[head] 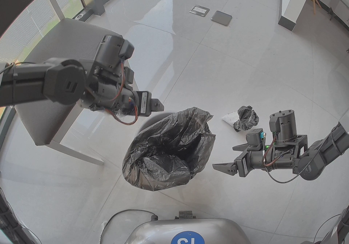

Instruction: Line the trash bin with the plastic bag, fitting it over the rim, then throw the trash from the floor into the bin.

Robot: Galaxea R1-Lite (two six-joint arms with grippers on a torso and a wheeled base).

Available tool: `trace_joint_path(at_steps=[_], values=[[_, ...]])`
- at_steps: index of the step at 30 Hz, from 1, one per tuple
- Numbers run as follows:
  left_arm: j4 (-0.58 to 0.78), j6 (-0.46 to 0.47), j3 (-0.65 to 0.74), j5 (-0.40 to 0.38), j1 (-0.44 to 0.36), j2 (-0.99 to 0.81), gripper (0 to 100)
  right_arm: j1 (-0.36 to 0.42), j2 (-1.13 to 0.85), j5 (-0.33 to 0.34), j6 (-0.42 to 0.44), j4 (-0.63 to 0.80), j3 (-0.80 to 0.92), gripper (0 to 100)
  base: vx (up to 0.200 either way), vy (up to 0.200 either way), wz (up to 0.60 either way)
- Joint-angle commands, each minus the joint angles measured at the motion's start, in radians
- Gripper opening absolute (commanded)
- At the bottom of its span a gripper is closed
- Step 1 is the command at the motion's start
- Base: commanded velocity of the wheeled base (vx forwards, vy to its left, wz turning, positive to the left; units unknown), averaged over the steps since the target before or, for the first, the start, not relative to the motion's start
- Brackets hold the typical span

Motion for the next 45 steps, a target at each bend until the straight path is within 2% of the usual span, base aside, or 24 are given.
trace_joint_path(at_steps=[1,5,8,11,22,31,45], values=[[-0.325,0.179,0.412,-0.006,0.011,-0.177,100,0.0,-0.02,-0.002,-0.009,-0.028,-0.05,100,0.0,0.0,0.0],[-0.496,0.291,0.487,-0.011,0.011,-0.15,100,0.003,-0.048,0.0,-0.029,-0.028,-0.042,100,0.0,0.0,0.0],[-0.592,0.413,0.53,-0.017,0.019,-0.11,100,0.001,-0.077,0.0,-0.042,-0.028,-0.028,100,0.0,0.0,0.0],[-0.656,0.459,0.548,-0.051,0.01,-0.081,100,0.001,-0.111,0.001,-0.053,-0.028,-0.01,100,0.0,0.0,0.0],[-0.668,0.466,0.504,-0.065,-0.006,0.033,100,0.0,-0.163,0.001,-0.064,-0.029,0.012,100,0.0,0.0,0.0],[-0.654,0.466,0.347,-0.063,0.01,0.163,100,-0.005,-0.203,0.003,-0.062,-0.029,0.032,100,0.0,0.0,0.0],[-0.651,0.466,0.255,-0.061,0.01,0.254,100,-0.011,-0.235,0.003,-0.055,-0.042,0.053,100,0.0,0.0,0.0]])
